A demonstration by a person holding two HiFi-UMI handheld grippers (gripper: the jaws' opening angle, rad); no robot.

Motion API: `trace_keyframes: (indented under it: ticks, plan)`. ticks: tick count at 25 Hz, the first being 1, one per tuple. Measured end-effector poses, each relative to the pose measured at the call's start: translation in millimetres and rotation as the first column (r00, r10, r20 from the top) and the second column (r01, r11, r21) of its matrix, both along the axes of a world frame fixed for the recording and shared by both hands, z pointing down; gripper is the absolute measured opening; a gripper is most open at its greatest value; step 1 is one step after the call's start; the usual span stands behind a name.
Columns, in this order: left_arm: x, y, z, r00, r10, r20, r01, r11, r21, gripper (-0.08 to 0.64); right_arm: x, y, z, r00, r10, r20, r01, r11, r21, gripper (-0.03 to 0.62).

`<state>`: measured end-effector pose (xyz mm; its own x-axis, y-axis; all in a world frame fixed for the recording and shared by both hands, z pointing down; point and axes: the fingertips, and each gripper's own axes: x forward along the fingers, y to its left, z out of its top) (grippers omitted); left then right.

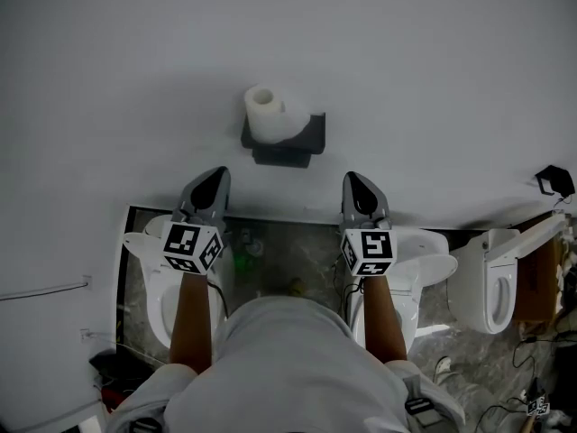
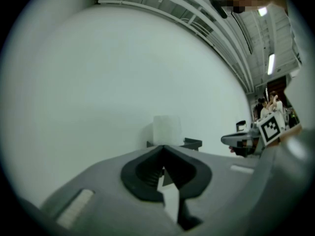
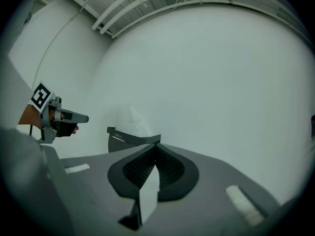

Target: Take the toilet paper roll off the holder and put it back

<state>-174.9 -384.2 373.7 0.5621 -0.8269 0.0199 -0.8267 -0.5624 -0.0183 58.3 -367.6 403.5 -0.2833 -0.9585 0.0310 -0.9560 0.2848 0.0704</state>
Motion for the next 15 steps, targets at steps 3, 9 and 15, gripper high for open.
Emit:
trace_keyframes:
  ticks: [3,9,15]
  plan:
    - [10.4,-11.2,1.8,1.000,-0.009,0.011,0.009,1.000,0.002,0.002,8.6,-14.2,3.9,1.000,-0.014,0.017,0.014,1.000,-0.004,-0.002]
    - [22.9,-27.9,0.8,0.999,-0.029,0.020,0.028,0.999,0.014,0.002,17.3,-35.9,6.5,0.999,-0.044,0.025,0.043,0.999,0.007,-0.002]
    - [27.9,-38.8,-5.4,0.999,-0.042,0.026,0.041,0.999,0.030,0.003,20.3,-46.7,7.0,0.998,-0.063,0.028,0.063,0.998,0.012,-0.002]
